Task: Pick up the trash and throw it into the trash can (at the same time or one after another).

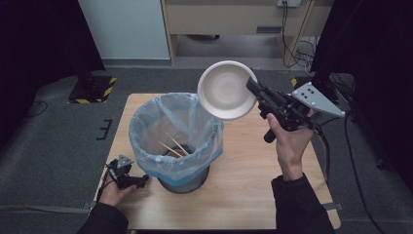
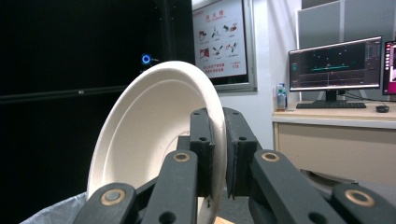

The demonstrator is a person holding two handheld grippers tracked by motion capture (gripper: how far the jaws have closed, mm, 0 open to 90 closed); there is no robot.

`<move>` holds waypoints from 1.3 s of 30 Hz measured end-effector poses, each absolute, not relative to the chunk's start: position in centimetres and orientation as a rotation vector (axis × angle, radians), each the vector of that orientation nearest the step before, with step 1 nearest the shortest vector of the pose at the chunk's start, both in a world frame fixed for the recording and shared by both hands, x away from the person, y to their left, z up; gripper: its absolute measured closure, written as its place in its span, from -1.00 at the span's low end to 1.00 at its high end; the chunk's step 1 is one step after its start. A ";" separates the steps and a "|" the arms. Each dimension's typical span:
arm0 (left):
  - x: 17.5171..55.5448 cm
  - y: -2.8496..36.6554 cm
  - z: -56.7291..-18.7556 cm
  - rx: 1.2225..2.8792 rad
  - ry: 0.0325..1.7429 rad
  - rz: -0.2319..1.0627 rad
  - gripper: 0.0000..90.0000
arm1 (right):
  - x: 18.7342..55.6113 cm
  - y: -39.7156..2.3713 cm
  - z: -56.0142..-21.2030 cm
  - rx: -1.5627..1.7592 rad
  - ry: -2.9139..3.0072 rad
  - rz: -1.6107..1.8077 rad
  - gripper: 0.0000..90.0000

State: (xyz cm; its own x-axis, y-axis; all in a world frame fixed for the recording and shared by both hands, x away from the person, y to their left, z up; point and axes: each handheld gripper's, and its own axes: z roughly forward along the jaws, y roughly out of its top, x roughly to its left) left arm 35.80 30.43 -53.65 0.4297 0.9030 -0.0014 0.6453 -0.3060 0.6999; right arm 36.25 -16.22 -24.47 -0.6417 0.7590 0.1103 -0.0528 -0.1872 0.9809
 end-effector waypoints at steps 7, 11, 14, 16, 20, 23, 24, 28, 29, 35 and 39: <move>35.8 30.4 -53.7 2.058 1.300 0.529 -1.00 | 36.5 -14.2 -24.5 0.807 1.558 1.897 0.86; 35.8 30.4 -53.7 2.058 1.300 0.529 -1.00 | 36.6 -13.1 -24.7 0.801 1.579 1.902 0.86; 35.8 30.4 -53.7 2.058 1.300 0.529 -1.00 | 36.6 -12.3 -24.8 0.791 1.590 1.913 0.86; 35.8 30.4 -53.7 2.057 1.300 0.529 -1.00 | 36.6 -11.7 -24.8 0.785 1.599 1.922 0.86; 35.8 30.4 -53.7 2.057 1.300 0.529 -1.00 | 36.6 -10.7 -24.8 0.774 1.614 1.938 0.86; 35.8 30.4 -53.7 2.057 1.300 0.528 -1.00 | 36.8 -9.9 -25.1 0.772 1.637 1.927 0.86; 35.8 30.4 -53.7 2.058 1.300 0.529 -1.00 | 36.8 -9.6 -25.3 0.771 1.643 1.928 0.86; 35.8 30.4 -53.7 2.057 1.300 0.529 -1.00 | 37.0 -8.5 -26.1 0.759 1.692 1.912 0.86; 35.8 30.4 -53.7 2.057 1.300 0.529 -1.00 | 37.2 -8.1 -26.4 0.761 1.710 1.906 0.85; 35.8 30.4 -53.7 2.058 1.300 0.528 -1.00 | 37.8 -6.3 -28.1 0.748 1.837 1.876 0.52; 35.8 30.4 -53.6 2.059 1.298 0.528 -1.00 | 38.2 -6.7 -28.6 0.780 1.845 1.868 0.33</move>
State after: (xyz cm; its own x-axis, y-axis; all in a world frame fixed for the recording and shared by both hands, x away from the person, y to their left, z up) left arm 35.81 30.43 -53.65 0.4316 0.9020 -0.0015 0.6451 -0.3075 0.6995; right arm 38.22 -6.67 -28.64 -0.7642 0.6356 0.1091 0.1012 -0.0489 0.9937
